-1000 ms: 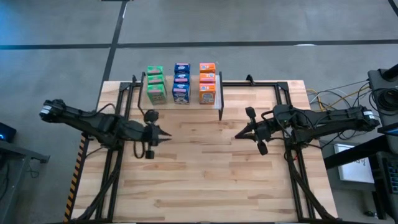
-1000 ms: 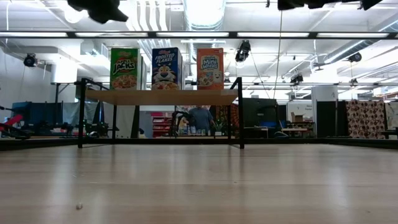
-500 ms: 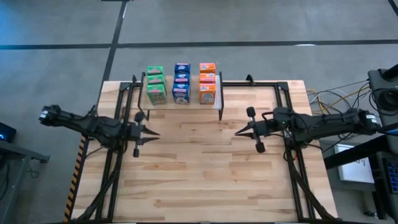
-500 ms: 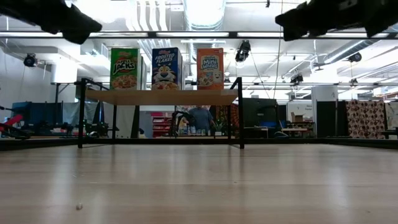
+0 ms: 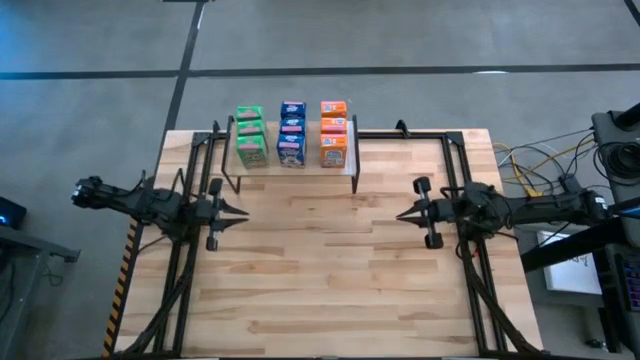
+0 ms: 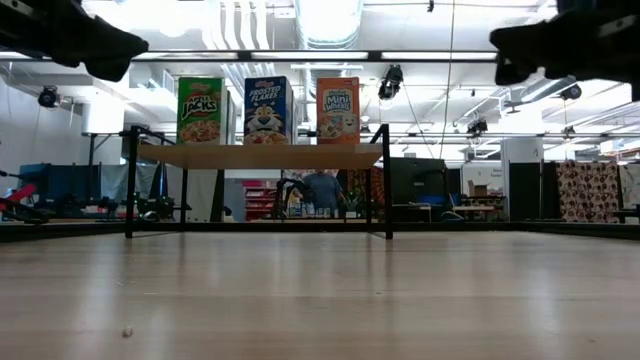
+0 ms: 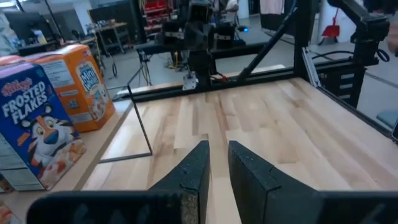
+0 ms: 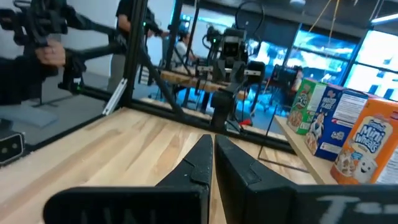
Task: Stack cereal on shelf
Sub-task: Return to Home Position
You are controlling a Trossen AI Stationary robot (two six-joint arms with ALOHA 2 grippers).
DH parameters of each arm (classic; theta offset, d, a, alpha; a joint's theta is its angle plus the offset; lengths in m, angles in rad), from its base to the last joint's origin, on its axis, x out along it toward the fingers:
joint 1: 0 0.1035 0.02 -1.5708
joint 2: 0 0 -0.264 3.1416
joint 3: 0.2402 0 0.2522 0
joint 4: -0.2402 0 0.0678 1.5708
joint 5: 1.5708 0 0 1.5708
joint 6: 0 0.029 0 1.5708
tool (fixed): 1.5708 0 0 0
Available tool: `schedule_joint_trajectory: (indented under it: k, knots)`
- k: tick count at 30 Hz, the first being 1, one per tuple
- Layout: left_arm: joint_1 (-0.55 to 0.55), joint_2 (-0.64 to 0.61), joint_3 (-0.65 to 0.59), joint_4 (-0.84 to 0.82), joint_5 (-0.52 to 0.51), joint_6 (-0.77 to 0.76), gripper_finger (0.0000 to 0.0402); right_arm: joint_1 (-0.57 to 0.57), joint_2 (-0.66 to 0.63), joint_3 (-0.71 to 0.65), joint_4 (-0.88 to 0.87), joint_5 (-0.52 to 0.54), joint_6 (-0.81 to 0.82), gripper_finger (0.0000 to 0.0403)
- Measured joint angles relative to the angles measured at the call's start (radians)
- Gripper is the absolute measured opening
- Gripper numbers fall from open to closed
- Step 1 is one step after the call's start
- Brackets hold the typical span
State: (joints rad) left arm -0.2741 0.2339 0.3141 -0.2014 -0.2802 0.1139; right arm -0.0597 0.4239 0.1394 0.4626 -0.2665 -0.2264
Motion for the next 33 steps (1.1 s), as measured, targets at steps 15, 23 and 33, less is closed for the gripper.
schedule_joint_trajectory:
  k: [15,23,33]
  knots:
    - [0.000,-0.134,-0.075,0.039,-0.035,0.009,0.0041,0.000,-0.343,-0.127,-0.070,-0.001,-0.005,0.0009]
    - [0.001,-0.234,-0.161,0.098,-0.036,0.003,0.0041,0.000,-0.421,-0.127,-0.154,0.004,-0.047,0.0009]
    - [0.004,-0.234,-0.190,0.110,-0.067,0.002,0.0041,0.000,-0.424,-0.128,-0.246,0.005,-0.015,0.0009]
